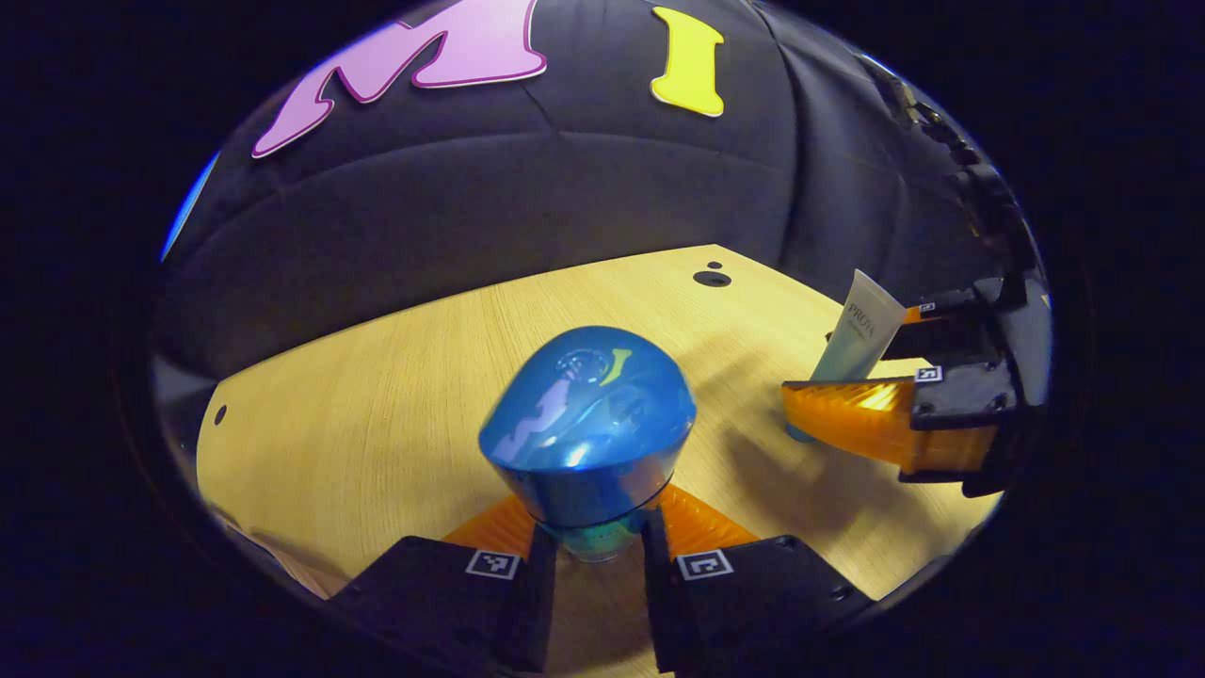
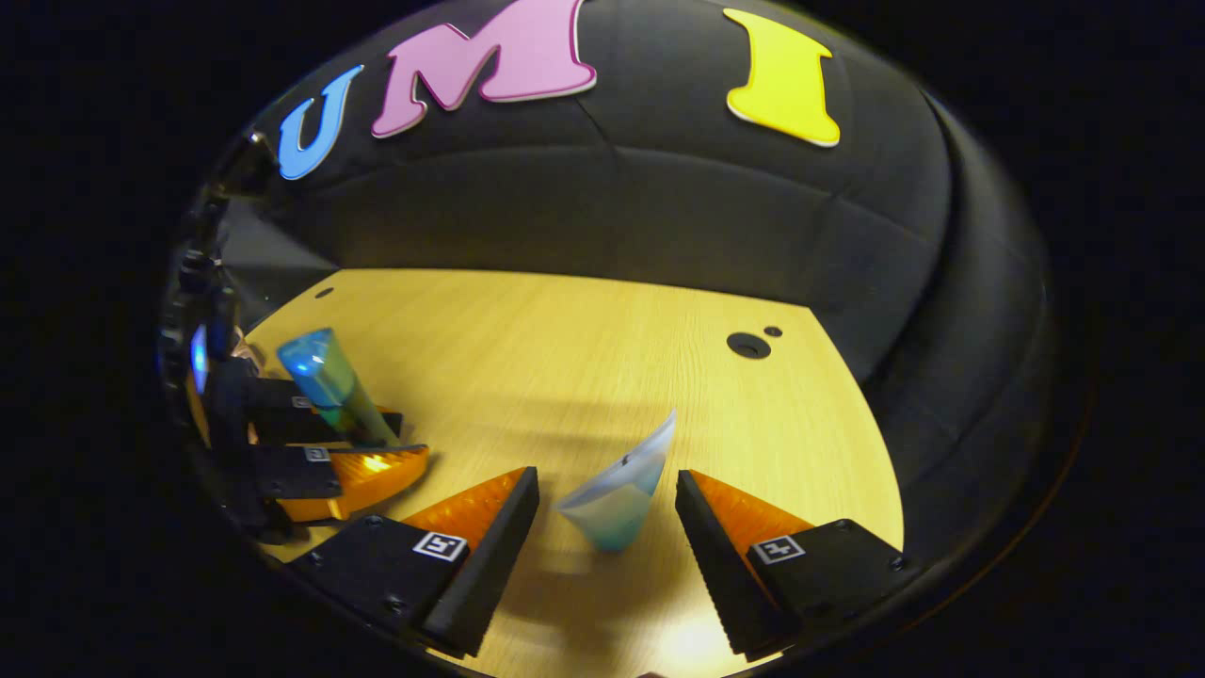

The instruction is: First open the suitcase, pack the skin care products into it, and then close the suitcase.

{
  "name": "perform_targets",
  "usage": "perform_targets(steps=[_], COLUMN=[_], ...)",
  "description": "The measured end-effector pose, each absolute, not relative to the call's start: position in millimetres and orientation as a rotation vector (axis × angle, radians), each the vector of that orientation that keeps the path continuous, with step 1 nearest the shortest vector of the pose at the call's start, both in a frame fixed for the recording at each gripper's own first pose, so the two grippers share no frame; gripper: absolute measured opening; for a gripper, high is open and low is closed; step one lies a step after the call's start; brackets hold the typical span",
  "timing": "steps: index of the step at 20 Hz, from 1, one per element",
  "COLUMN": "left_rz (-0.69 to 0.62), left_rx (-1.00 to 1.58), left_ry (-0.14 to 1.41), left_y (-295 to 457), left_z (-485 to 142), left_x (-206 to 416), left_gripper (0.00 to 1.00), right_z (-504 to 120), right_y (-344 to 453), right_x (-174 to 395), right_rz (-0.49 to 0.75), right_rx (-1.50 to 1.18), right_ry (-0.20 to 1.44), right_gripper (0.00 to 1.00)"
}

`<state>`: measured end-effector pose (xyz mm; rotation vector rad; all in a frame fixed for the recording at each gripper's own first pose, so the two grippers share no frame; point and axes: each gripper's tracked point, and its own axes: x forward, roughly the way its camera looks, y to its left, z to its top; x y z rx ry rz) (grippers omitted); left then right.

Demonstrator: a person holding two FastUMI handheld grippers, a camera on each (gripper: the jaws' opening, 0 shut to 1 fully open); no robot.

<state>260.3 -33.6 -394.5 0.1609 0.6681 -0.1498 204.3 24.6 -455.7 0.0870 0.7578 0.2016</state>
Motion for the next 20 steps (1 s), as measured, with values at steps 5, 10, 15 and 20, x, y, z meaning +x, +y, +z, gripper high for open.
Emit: perform_targets(steps=[5,10,15,20], left_rz=[-0.160,-0.171,-0.089,-0.001], left_rx=[0.138,0.152,0.104,0.075], left_ry=[0.703,0.665,0.838,1.181], left_y=[-36,-12,85,183], left_z=[-387,-313,-264,-286], left_x=[254,219,124,15], left_gripper=[0.45,0.45,0.48,0.48], right_z=[-444,-366,-285,-241], right_y=[31,54,106,181], right_x=[207,174,122,72], right_rz=[0.185,0.260,0.362,0.465], right_rx=[0.173,0.175,0.213,0.260], right_ry=[0.774,0.690,0.619,0.585], right_gripper=[0.36,0.24,0.31,0.31])
